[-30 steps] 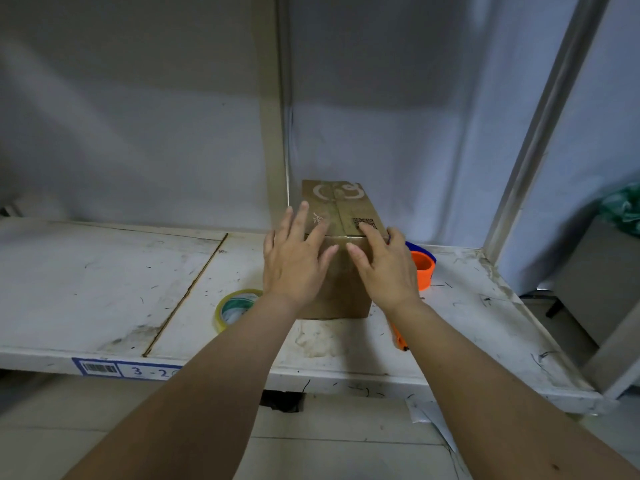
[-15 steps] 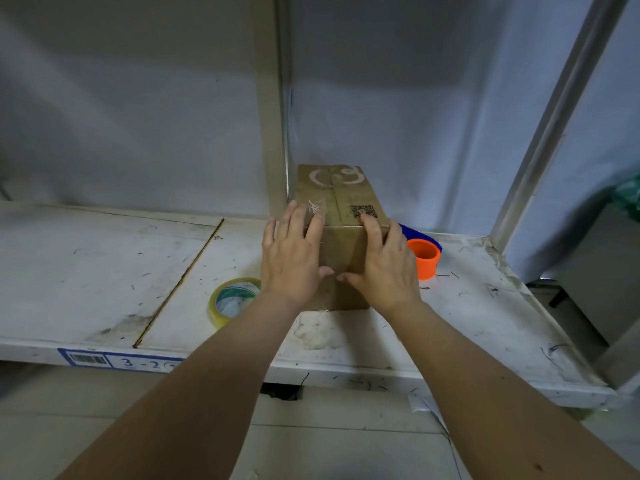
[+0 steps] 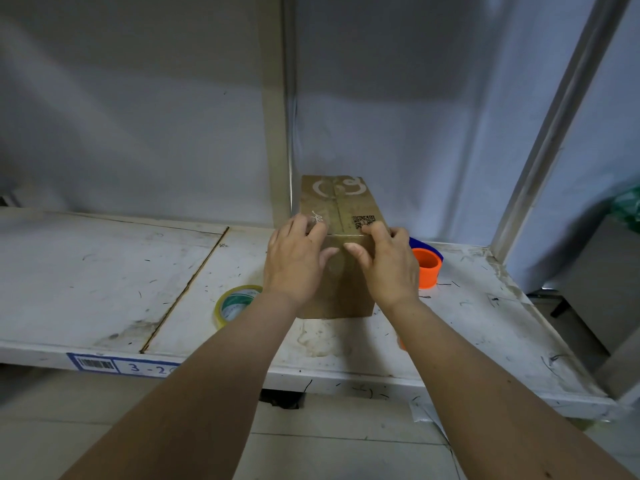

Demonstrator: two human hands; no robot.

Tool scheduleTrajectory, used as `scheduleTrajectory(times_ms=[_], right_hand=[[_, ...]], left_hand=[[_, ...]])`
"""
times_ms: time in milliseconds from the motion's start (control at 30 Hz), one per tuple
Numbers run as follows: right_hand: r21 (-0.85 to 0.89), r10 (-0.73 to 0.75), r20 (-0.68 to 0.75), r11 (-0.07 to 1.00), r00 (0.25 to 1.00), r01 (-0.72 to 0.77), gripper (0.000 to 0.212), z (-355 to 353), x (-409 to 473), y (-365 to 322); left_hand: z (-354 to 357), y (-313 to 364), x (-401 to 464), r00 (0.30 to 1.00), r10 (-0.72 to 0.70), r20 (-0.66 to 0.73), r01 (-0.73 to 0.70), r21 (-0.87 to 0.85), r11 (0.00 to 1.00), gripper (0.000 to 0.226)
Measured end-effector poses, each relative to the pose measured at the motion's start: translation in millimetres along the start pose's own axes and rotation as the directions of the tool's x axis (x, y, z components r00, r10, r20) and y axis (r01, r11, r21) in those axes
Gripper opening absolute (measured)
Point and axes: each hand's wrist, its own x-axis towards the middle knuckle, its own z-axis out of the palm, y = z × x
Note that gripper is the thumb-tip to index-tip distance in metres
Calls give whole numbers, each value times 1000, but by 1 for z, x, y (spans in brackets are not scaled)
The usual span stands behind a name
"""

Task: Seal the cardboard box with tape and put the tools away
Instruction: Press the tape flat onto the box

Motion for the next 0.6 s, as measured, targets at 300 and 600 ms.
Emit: scheduleTrajectory(times_ms=[300,600], right_hand=[[112,46,-73,993,996,-37,30,0,4,-6],[-39,-173,-66,985,983,171,57,9,-6,9]], left_hand=[[-3,11,6,991,-118,-55,109,-148,983,30],[5,1,-9,1000,20,23,-21,52,998,69]])
